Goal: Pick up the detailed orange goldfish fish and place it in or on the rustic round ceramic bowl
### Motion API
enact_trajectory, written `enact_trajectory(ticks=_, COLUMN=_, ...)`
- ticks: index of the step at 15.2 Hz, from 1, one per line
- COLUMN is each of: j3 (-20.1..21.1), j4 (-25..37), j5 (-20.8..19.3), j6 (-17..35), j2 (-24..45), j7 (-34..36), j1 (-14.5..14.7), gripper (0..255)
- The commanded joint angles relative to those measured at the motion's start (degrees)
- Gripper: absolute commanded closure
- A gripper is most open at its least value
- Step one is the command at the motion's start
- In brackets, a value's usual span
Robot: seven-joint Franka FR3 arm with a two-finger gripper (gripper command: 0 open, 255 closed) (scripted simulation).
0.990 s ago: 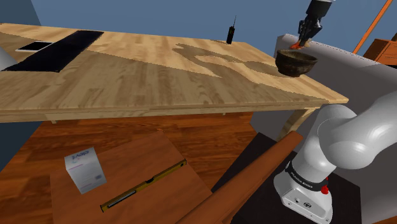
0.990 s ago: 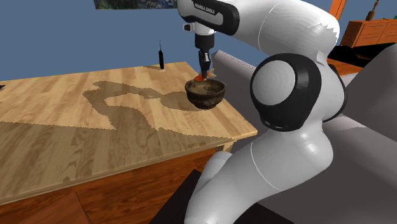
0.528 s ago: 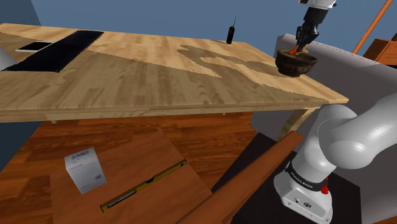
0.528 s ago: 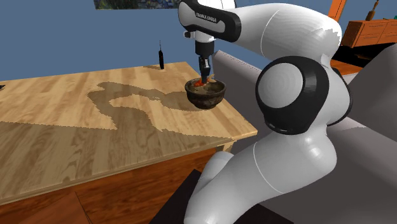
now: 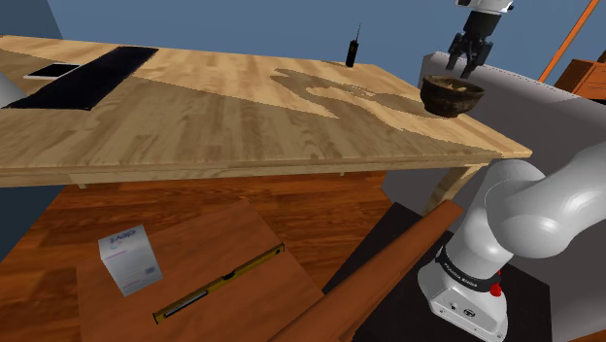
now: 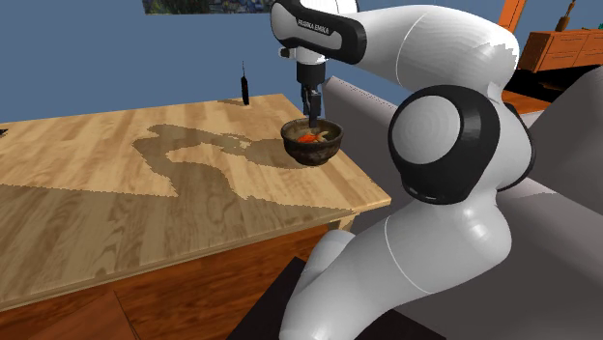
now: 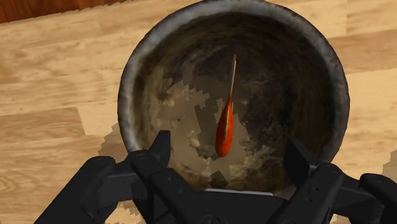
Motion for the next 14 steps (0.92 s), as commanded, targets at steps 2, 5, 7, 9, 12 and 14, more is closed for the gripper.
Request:
enact_trajectory(ticks=2, j3=0.0, j4=0.0, j5=0.0, j6=0.0, j2=0.0, j7=0.0, j1=0.0, gripper=0)
enact_trajectory(ticks=5, j3=0.7, j4=7.2, j5=1.4, j6=-5.1, j2=2.3, j7=-1.2, j1=1.0, gripper=0)
enact_trajectory(ticks=7, j3=0.7, j4=9.3, j5=1.8, j6=-6.5, j2=3.1, j7=-1.6, j1=1.3, gripper=0)
enact_trajectory(ticks=9, j3=0.7, j4=9.3, j5=1.8, j6=-6.5, j2=3.1, j7=-1.6, j1=1.3, gripper=0)
enact_trajectory(ticks=12, j3=0.7, j4=9.3, j5=1.8, j6=-6.5, j2=3.1, j7=-1.6, j1=1.3, gripper=0)
enact_trajectory(ticks=14, j3=0.7, j4=9.3, j5=1.8, j6=-6.5, j2=3.1, j7=-1.6, j1=1.3, gripper=0)
